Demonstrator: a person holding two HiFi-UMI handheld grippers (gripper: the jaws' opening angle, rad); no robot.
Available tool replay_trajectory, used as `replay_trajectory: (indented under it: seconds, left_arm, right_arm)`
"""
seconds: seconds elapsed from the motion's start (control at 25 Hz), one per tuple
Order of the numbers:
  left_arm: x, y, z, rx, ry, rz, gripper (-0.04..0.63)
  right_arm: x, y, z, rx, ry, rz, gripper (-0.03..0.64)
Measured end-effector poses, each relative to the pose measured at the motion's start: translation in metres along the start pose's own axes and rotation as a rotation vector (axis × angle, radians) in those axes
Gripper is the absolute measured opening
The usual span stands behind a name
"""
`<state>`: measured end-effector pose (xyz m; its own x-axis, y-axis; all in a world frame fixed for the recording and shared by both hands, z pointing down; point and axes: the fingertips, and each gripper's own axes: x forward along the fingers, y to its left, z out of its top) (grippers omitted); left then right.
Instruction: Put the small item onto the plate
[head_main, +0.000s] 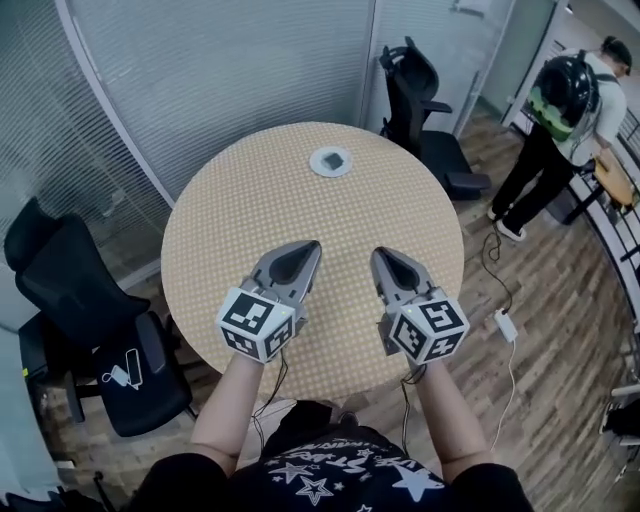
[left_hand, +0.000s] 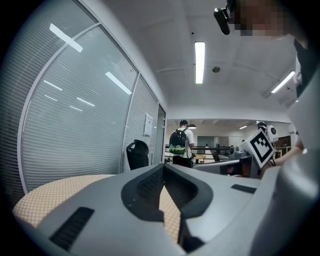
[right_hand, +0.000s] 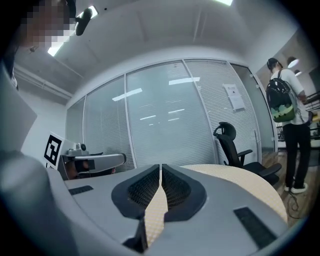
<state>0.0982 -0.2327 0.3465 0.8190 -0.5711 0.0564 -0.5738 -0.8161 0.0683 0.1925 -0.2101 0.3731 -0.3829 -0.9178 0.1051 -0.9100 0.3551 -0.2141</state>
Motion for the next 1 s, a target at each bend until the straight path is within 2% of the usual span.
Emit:
replay_trajectory:
  seconds: [0.28, 0.4, 0.52, 0.68, 1.0]
  left_arm:
    - [-0.05, -0.093, -0.012, 0.035, 0.047, 0.027, 0.008]
    - [-0.07, -0.113, -0.02, 0.017, 0.064, 0.065, 0.008]
    - [-0.08, -0.124, -0.031, 0.012, 0.097, 0.095, 0.008]
    - [-0.082, -0.137, -0.04, -0.007, 0.126, 0.09, 0.008]
    - [-0.101, -0.16, -0.035, -0.035, 0.092, 0.034, 0.008]
  right_arm:
    - [-0.085, 0.033, -0.006, -0.024, -0.057, 0.065, 0.035]
    - [-0.107, 0.044, -0.01, -0.042, -0.08, 0.101, 0.035]
    - [-0.122, 0.052, -0.014, -0.014, -0.101, 0.14, 0.029]
    - [-0.134, 0.05, -0.019, 0.004, -0.089, 0.125, 0.026]
    - [-0.164, 0.063, -0.02, -0.022, -0.097, 0.063, 0.026]
